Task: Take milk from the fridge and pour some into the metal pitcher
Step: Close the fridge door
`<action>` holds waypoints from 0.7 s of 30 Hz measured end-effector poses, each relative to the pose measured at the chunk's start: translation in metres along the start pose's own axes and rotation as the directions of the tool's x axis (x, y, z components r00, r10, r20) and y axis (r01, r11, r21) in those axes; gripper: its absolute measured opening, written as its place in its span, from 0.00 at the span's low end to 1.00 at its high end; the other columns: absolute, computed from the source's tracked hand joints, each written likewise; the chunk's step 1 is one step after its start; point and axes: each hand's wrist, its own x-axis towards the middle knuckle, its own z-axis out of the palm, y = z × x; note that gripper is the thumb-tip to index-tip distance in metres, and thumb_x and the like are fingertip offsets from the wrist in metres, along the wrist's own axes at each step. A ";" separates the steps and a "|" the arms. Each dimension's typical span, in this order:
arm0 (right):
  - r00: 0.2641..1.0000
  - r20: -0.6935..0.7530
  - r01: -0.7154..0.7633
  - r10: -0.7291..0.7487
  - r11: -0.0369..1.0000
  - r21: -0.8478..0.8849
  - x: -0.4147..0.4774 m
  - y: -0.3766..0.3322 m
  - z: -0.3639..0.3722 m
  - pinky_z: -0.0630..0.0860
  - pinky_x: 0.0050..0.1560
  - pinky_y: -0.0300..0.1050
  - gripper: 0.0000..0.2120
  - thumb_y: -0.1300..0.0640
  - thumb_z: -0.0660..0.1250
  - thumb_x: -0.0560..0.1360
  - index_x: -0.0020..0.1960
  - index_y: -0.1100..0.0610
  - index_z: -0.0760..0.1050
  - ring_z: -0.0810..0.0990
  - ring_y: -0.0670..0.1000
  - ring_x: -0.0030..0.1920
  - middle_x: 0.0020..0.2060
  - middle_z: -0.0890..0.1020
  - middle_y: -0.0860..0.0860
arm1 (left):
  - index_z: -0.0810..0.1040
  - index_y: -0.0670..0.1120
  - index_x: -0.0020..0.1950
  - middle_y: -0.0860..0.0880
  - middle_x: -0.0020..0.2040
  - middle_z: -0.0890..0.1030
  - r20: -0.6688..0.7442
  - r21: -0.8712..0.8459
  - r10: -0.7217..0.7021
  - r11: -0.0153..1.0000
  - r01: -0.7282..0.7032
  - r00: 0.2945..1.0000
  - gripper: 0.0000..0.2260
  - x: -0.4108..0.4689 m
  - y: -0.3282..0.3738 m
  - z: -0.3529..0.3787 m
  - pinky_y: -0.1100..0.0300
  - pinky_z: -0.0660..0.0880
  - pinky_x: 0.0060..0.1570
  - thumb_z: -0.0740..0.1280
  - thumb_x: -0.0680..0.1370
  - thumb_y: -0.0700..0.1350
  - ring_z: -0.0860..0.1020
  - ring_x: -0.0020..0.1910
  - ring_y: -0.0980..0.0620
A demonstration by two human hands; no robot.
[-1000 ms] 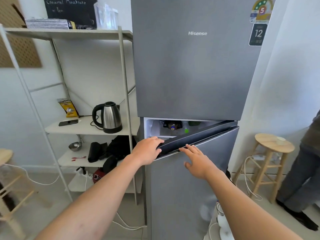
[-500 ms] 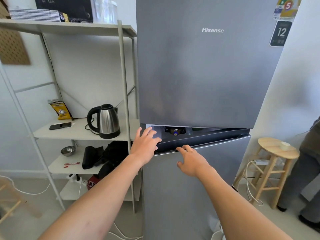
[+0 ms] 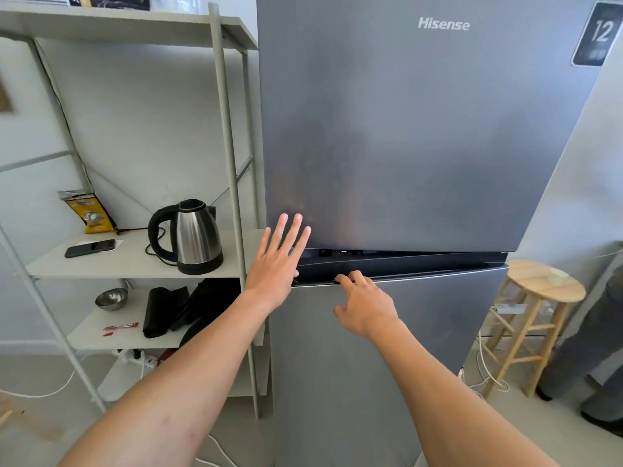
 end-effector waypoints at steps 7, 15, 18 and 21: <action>0.999 -0.014 -0.031 0.031 0.999 -0.009 0.021 -0.006 0.005 0.75 0.49 0.48 0.29 0.50 0.59 0.77 0.76 0.48 0.56 0.64 0.50 0.70 0.70 0.62 0.47 | 0.36 0.46 0.81 0.45 0.79 0.30 -0.038 0.024 0.029 0.999 -0.028 0.999 0.43 0.019 -0.019 0.027 0.44 0.40 0.78 0.67 0.80 0.45 0.32 0.78 0.42; 0.999 -0.010 -0.052 0.052 0.998 -0.047 0.037 -0.011 0.009 0.77 0.52 0.49 0.31 0.49 0.58 0.78 0.79 0.48 0.50 0.65 0.51 0.71 0.74 0.58 0.48 | 0.35 0.46 0.81 0.45 0.81 0.34 -0.199 0.068 0.056 0.997 -0.043 0.978 0.41 0.031 -0.030 0.060 0.43 0.41 0.78 0.64 0.81 0.44 0.36 0.80 0.42; 0.998 -0.004 -0.056 0.056 0.997 -0.044 0.039 -0.011 0.011 0.77 0.52 0.49 0.32 0.50 0.58 0.78 0.79 0.48 0.49 0.63 0.50 0.73 0.76 0.55 0.48 | 0.32 0.46 0.80 0.45 0.81 0.34 -0.251 0.069 0.067 0.996 -0.051 0.966 0.37 0.032 -0.029 0.068 0.43 0.40 0.78 0.58 0.84 0.49 0.35 0.79 0.42; 0.998 -0.004 -0.061 0.061 0.997 -0.037 0.041 -0.011 0.013 0.76 0.51 0.48 0.33 0.50 0.58 0.78 0.79 0.47 0.48 0.61 0.49 0.74 0.76 0.54 0.47 | 0.32 0.46 0.80 0.45 0.79 0.31 -0.278 0.041 0.047 0.998 -0.037 0.959 0.34 0.034 -0.023 0.076 0.41 0.39 0.77 0.52 0.84 0.54 0.33 0.79 0.42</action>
